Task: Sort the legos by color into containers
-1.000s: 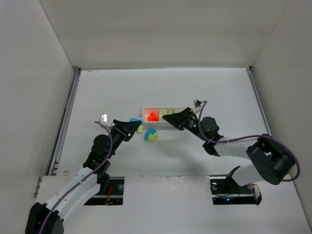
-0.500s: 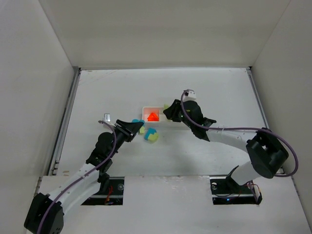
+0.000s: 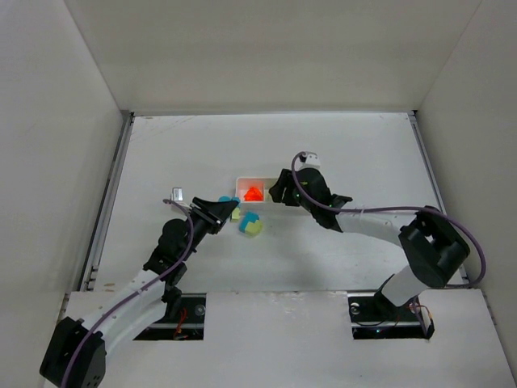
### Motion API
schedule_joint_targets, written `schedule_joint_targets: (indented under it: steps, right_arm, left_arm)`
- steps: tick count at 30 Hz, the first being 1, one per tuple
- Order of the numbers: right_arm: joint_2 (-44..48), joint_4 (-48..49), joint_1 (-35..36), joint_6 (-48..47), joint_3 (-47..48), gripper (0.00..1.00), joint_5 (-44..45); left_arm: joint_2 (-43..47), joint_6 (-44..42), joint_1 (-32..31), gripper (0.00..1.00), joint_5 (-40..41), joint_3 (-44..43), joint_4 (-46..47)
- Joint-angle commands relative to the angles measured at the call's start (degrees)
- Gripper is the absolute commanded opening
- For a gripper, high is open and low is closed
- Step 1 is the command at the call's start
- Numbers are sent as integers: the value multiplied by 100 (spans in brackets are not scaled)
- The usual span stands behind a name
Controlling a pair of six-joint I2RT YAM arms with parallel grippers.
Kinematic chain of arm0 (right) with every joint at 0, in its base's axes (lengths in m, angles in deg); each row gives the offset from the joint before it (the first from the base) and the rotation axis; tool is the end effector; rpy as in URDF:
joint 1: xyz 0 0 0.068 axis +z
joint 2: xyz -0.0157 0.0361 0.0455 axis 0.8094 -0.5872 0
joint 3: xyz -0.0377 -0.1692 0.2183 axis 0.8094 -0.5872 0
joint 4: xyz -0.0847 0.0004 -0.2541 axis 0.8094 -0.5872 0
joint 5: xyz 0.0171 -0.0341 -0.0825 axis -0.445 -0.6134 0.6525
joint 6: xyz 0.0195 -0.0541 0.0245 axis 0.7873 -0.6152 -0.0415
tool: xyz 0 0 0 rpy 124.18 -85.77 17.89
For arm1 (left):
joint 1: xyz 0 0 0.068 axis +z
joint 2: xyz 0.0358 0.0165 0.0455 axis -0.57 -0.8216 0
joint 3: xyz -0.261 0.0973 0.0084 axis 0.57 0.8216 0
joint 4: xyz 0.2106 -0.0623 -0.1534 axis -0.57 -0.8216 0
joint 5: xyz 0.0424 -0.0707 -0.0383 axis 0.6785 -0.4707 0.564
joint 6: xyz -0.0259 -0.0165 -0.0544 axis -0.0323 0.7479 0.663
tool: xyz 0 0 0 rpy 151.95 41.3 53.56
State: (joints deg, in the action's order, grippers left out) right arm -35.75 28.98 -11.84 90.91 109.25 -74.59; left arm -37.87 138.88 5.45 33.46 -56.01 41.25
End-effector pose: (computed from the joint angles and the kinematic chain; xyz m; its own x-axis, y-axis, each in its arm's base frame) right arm 0.2692 0.2304 0.2071 -0.5956 0.2753 -0.7546 -0.1902 0.8644 0.4654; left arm 0.1551 -0.0899 0.2128 -0.4829 -0.8023 -0.3510 0.2399 0.2643 -0.9341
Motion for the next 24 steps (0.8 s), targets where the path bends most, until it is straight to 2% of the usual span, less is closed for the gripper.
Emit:
schedule_joint_targets:
  steps: [1, 5, 9, 13, 16, 20, 24]
  right_arm:
    - [537, 412, 82, 23, -5, 64, 47]
    - [1344, 1025, 354, 382, -663, 63, -128]
    - [1804, 2763, 802, 1226, -1464, 64, -918]
    - [1374, 4241, 1181, 1877, -1685, 77, -1481]
    - [918, 4857, 1243, 2290, -1615, 80, -1815]
    - [425, 5334, 1278, 2572, -1448, 77, -1983]
    - [240, 5378, 1269, 2634, -1377, 66, -2009]
  left_arm:
    - [-24, 97, -36, 13, 50, -188, 510]
    - [11, 255, -36, 13, 173, -179, 562]
    - [2, 492, -36, 14, 261, -179, 746]
    - [-86, 729, -45, 15, 243, -170, 1019]
    - [-60, 835, -80, 15, 261, -135, 1098]
    - [81, 871, -133, 15, 270, -82, 1072]
    - [213, 906, -177, 15, 296, -21, 1037]
